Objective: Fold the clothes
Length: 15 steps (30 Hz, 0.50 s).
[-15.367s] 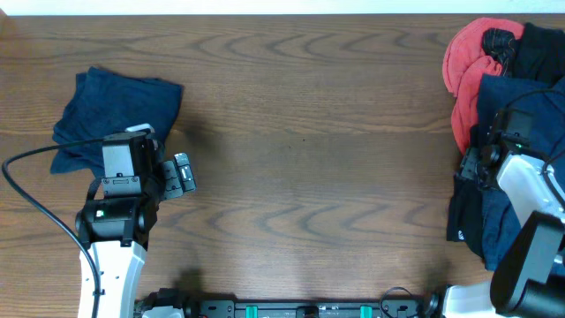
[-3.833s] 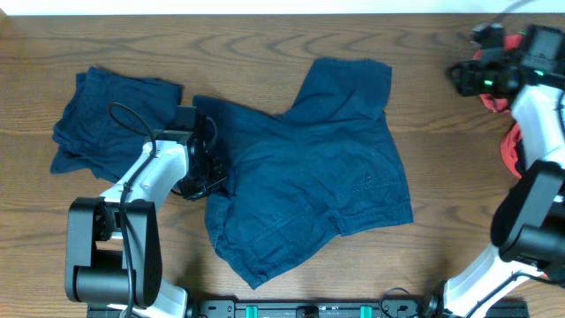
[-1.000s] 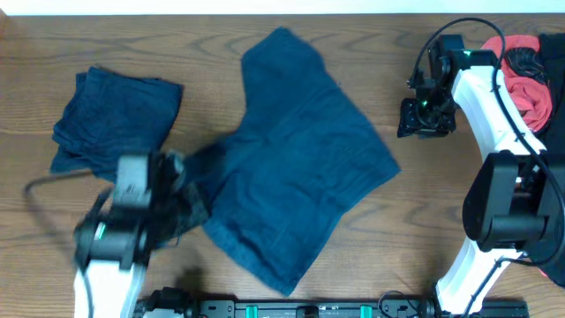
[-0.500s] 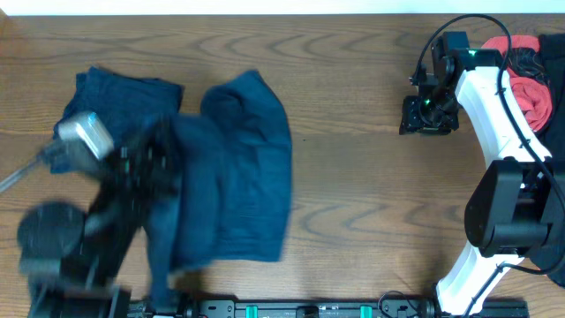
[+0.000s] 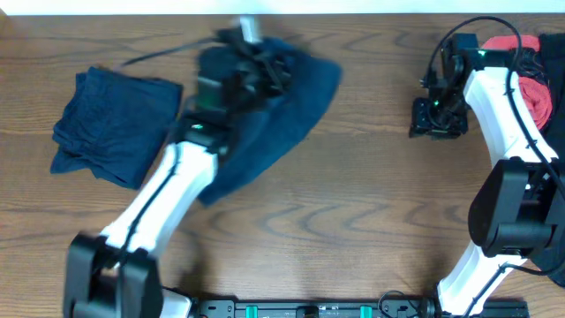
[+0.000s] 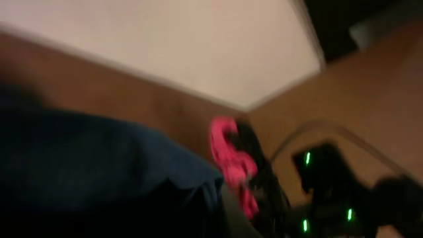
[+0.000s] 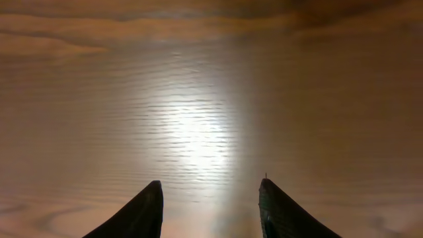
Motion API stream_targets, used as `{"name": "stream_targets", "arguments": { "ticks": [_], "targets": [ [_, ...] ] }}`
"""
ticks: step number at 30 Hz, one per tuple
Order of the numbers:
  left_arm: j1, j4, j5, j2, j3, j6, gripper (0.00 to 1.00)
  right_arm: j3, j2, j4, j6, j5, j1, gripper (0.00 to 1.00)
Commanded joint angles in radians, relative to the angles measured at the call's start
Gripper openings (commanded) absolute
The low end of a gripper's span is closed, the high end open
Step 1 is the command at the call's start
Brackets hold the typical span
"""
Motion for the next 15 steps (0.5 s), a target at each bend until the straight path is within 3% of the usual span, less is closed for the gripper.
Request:
{"name": "stream_targets", "arguments": {
  "ticks": [1,7,11,12,14,15],
  "targets": [
    [-0.048,0.006,0.078,-0.022,0.005,-0.045,0.06,0.0,-0.029,-0.006,0.034,0.062,-0.04,0.46],
    [-0.18,-0.066,0.315,-0.026,0.005,-0.041,0.06,0.0,-0.029,-0.006,0.019,0.062,-0.089,0.46],
    [-0.239,-0.298,0.317,-0.026,0.005,0.111,0.06,0.0,-0.029,-0.006,0.012,0.063,-0.101,0.47],
    [-0.245,-0.35,0.295,-0.026,0.005,0.161,0.15,0.0,-0.029,-0.005,0.012,0.063,-0.104,0.47],
    [-0.248,-0.435,0.248,-0.027,0.005,0.28,0.43,0.0,-0.029,-0.004,0.011,0.063,-0.104,0.48],
    [-0.243,-0.46,0.228,-0.031,0.005,0.326,0.52,0.001,-0.029,-0.005,0.0,0.059,-0.104,0.48]
  ]
}}
